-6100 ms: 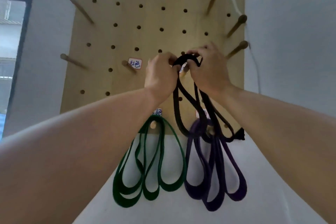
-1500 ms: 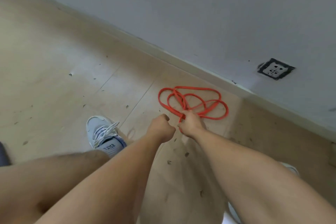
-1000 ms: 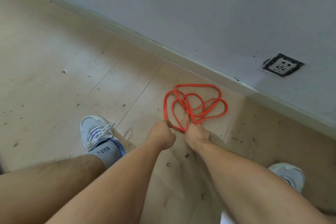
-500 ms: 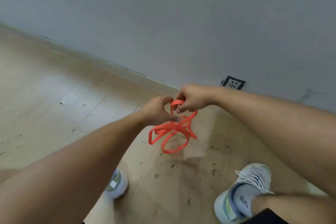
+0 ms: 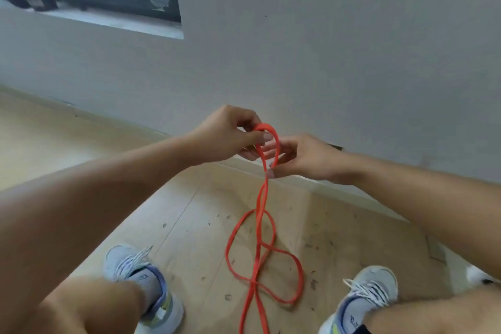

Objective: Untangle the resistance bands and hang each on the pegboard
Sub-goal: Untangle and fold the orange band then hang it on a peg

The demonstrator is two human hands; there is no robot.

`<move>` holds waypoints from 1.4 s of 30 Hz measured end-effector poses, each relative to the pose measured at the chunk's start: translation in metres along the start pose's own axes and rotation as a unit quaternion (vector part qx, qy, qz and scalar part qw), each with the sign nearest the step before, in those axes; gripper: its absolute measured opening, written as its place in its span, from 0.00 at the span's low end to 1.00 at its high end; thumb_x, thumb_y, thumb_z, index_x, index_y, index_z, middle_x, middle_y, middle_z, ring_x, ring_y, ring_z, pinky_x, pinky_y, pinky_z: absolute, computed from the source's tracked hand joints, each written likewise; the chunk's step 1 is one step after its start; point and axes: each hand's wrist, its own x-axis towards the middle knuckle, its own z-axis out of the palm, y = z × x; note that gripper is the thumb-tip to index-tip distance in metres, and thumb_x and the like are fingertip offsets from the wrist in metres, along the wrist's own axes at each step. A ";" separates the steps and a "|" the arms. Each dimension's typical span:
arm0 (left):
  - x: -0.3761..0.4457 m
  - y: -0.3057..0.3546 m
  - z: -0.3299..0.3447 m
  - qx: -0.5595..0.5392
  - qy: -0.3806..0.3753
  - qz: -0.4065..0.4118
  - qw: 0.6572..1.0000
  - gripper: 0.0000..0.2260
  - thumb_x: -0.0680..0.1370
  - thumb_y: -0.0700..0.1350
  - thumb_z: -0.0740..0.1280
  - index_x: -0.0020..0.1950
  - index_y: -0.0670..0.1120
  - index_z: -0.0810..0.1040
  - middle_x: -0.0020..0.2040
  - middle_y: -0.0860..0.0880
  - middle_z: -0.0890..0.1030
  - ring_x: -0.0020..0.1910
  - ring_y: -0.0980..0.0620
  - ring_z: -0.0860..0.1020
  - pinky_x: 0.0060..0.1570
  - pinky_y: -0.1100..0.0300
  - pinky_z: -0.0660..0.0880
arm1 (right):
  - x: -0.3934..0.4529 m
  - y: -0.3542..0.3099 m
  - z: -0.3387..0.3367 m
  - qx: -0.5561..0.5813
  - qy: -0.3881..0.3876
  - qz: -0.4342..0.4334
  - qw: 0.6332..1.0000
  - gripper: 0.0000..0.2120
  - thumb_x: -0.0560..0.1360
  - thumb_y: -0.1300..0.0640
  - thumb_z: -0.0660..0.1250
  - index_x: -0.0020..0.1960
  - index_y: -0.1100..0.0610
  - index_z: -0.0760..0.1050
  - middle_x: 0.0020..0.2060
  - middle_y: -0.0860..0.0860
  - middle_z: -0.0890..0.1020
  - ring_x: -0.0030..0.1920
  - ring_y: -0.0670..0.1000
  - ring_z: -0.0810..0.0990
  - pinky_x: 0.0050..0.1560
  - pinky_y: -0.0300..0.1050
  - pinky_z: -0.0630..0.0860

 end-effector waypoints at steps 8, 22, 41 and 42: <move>-0.013 -0.002 -0.008 -0.090 -0.009 -0.034 0.995 0.19 0.68 0.51 0.78 0.44 0.37 0.77 0.44 0.40 0.82 0.48 0.40 0.86 0.54 0.49 0.83 | 0.004 0.018 0.020 0.028 0.060 -0.033 0.997 0.08 0.75 0.50 0.77 0.54 0.50 0.86 0.49 0.49 0.89 0.52 0.48 0.87 0.61 0.46 0.80; -0.003 -0.020 -0.039 -0.193 0.132 -0.100 0.967 0.12 0.76 0.39 0.75 0.40 0.41 0.73 0.44 0.37 0.83 0.48 0.41 0.86 0.48 0.54 0.85 | 0.017 0.034 0.043 -0.131 0.104 0.022 0.986 0.02 0.74 0.55 0.75 0.45 0.49 0.84 0.40 0.48 0.86 0.42 0.48 0.85 0.49 0.49 0.83; -0.016 -0.034 -0.030 0.129 -0.020 -0.101 0.986 0.14 0.82 0.54 0.65 0.62 0.48 0.81 0.58 0.55 0.83 0.60 0.56 0.79 0.55 0.66 0.72 | 0.008 -0.006 0.046 -0.167 0.169 -0.081 0.968 0.17 0.75 0.52 0.77 0.51 0.50 0.67 0.41 0.45 0.84 0.41 0.43 0.84 0.45 0.44 0.81; -0.015 -0.027 -0.021 0.137 -0.043 -0.092 0.985 0.17 0.83 0.58 0.62 0.60 0.49 0.82 0.57 0.54 0.84 0.60 0.55 0.79 0.58 0.61 0.73 | 0.007 -0.010 0.046 -0.167 0.168 -0.086 0.968 0.17 0.76 0.53 0.76 0.50 0.50 0.67 0.41 0.46 0.84 0.41 0.44 0.84 0.44 0.46 0.81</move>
